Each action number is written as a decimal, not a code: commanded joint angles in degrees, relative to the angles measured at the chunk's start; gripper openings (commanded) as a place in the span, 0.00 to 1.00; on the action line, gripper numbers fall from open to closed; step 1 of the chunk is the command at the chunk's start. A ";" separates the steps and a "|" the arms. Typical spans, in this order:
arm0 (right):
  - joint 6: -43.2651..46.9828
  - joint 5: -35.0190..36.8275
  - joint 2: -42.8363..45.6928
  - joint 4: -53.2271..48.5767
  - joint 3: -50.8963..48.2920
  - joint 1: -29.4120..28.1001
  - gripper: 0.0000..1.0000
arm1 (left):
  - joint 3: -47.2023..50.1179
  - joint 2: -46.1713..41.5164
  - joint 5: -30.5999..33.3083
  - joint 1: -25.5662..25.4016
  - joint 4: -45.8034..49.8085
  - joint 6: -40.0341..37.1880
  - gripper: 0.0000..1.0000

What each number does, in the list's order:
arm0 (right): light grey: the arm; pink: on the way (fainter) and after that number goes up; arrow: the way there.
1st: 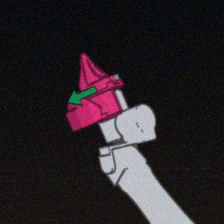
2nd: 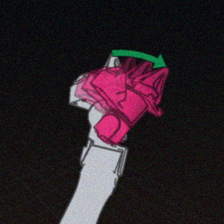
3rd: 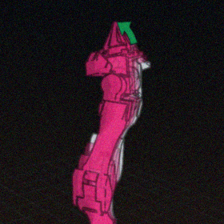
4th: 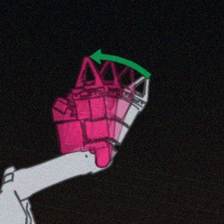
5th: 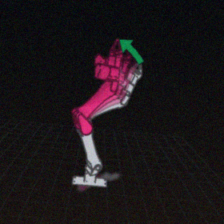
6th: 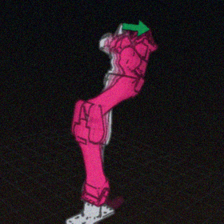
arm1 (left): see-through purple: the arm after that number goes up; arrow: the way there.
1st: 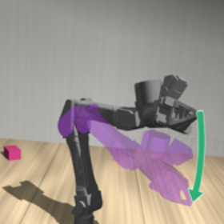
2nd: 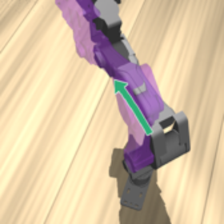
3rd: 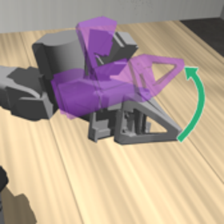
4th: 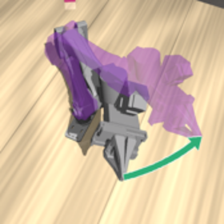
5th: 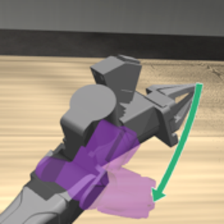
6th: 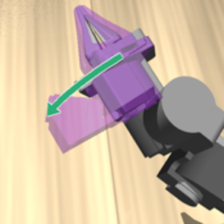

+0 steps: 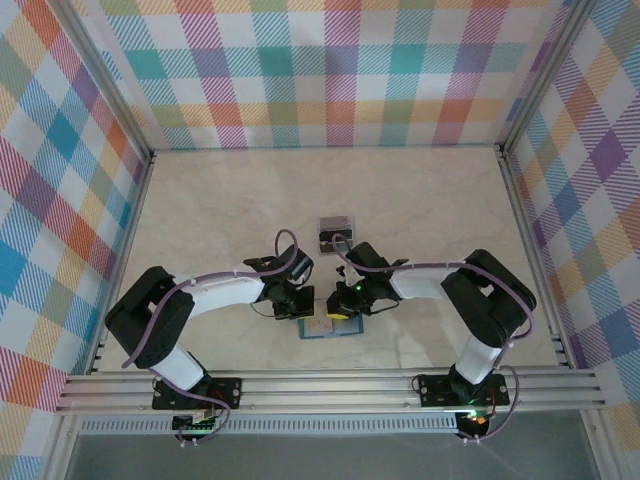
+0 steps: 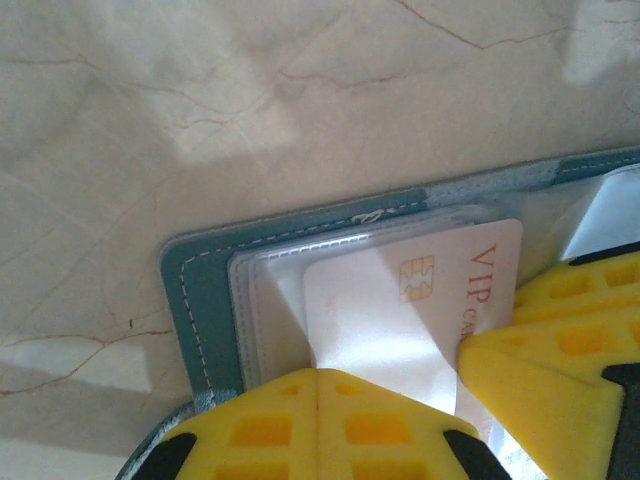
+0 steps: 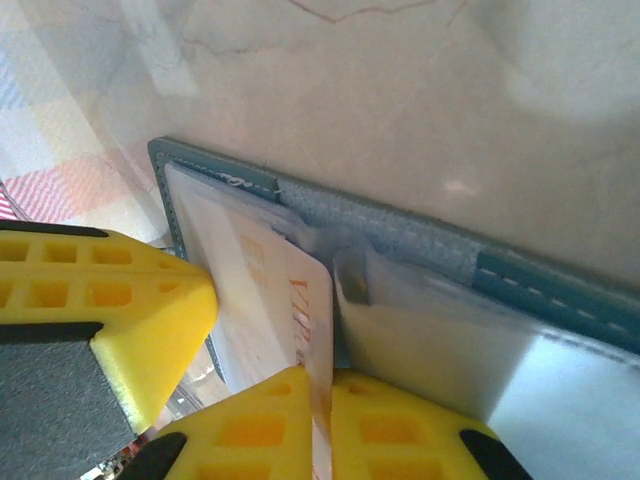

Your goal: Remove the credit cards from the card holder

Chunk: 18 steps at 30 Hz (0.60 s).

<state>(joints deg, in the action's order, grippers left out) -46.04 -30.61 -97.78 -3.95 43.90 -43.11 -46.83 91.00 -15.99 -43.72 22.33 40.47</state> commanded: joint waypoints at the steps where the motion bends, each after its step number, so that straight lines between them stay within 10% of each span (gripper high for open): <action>1: 0.68 4.56 3.08 -4.96 -0.77 -0.40 0.08 | 1.58 0.68 1.74 -0.19 3.05 -0.88 0.06; 18: 6.77 13.18 14.28 -24.13 3.95 1.45 0.05 | 1.44 -3.70 2.62 -0.20 5.05 -0.07 0.07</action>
<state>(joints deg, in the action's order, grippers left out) -41.43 -19.25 -85.34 -23.44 45.76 -42.02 -46.15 89.23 -14.37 -43.72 24.29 40.51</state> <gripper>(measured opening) 0.058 0.070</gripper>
